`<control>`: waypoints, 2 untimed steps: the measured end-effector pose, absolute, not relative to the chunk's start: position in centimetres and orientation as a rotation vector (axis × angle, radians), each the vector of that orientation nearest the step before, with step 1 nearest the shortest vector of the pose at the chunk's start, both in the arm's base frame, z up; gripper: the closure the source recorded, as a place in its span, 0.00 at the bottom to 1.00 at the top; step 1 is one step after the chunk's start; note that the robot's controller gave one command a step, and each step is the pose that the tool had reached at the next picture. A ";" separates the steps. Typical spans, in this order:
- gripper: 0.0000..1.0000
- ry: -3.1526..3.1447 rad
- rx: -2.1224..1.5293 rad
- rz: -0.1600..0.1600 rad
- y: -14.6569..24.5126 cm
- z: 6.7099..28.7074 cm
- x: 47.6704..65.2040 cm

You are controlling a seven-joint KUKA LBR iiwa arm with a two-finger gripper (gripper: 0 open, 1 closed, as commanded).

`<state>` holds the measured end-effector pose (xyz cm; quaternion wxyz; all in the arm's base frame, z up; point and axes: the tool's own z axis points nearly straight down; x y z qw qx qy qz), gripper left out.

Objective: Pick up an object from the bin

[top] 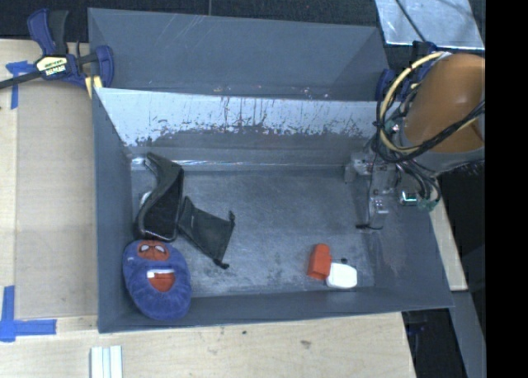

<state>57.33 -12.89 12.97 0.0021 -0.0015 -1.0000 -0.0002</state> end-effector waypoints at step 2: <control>0.00 -3.081 0.618 -0.004 4.4 10.3 51.3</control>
Offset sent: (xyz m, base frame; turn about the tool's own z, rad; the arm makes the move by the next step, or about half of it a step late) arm -0.0354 0.0966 -0.0346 0.0526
